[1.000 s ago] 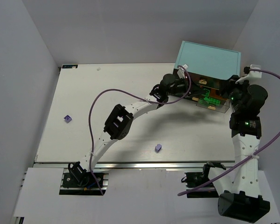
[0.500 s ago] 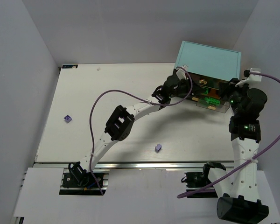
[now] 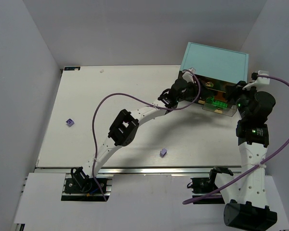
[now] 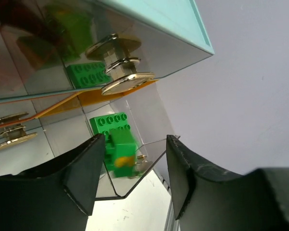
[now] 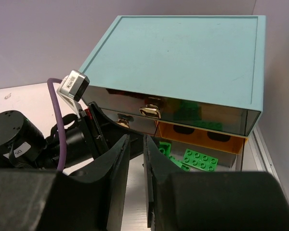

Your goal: Sort the legos into containers by color

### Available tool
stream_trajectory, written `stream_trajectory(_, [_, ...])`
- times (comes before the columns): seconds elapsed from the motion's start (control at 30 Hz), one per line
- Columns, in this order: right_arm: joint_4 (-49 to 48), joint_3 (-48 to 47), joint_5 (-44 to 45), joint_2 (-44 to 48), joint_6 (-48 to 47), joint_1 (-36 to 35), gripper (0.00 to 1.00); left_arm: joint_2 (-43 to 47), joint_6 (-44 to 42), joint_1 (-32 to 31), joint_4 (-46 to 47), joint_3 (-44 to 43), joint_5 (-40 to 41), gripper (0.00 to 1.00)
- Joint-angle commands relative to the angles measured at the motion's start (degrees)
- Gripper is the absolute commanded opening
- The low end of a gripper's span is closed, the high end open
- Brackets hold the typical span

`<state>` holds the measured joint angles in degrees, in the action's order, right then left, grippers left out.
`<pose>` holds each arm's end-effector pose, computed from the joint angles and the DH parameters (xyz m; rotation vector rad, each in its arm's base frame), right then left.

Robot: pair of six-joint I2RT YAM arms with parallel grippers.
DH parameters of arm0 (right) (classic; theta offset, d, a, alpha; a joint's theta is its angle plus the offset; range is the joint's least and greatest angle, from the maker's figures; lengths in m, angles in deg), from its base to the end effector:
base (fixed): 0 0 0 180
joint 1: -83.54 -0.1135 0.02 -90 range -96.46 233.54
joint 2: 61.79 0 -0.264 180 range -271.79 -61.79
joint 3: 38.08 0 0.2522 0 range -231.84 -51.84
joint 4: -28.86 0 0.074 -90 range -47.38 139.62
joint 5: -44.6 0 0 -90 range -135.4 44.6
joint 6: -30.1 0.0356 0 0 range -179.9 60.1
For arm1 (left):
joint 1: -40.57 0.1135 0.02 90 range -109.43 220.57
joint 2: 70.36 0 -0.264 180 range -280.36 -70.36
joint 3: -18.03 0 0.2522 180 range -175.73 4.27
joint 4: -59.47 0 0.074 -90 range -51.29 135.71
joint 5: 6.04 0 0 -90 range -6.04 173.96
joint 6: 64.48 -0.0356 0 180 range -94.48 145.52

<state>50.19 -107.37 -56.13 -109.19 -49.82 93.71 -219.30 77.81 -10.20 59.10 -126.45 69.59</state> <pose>0.1826 -0.0260 0.4029 0.1283 1.5577 0.1449 0.3762 -0.4748 0.2210 0.1945 1.8990 -1.5132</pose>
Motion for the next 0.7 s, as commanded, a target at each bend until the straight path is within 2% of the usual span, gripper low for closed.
stream_trajectory(0.0, [-1.3,0.0,-0.9,0.7,0.2,0.3,0.23,3.7,-1.5,-0.3,-3.8,-0.3,0.7,0.66])
stream_trajectory(0.13, [-1.3,0.2,-3.0,0.7,-1.2,0.3,0.24,4.8,-1.4,-0.3,-2.4,-0.9,1.4,0.66])
stream_trajectory(0.33, [-0.1,-0.5,-16.1,0.7,-9.8,0.4,0.29,9.5,-4.2,-0.3,-3.3,0.1,2.9,0.61])
stream_trajectory(0.43, [-0.5,0.3,-23.2,1.6,-16.6,0.3,0.28,15.1,-7.8,-0.3,-3.6,4.3,4.8,0.56])
stream_trajectory(0.5, [-0.4,0.5,-27.5,1.9,-19.0,0.3,0.22,20.7,-10.0,-0.3,-3.5,9.2,5.9,0.52])
stream_trajectory(0.53, [-0.1,0.6,-30.2,1.9,-21.4,0.3,0.19,22.6,-12.3,-0.3,-3.7,10.8,6.9,0.45])
stream_trajectory(0.6, [1.3,0.5,-33.7,1.6,-24.0,0.2,0.1,28.9,-15.1,0.2,-5.0,16.2,8.6,0.41])
stream_trajectory(0.67, [4.2,-0.5,-40.7,0.6,-31.1,0.2,0.05,33.9,-18.2,0.8,-5.4,21.3,11.4,0.32])
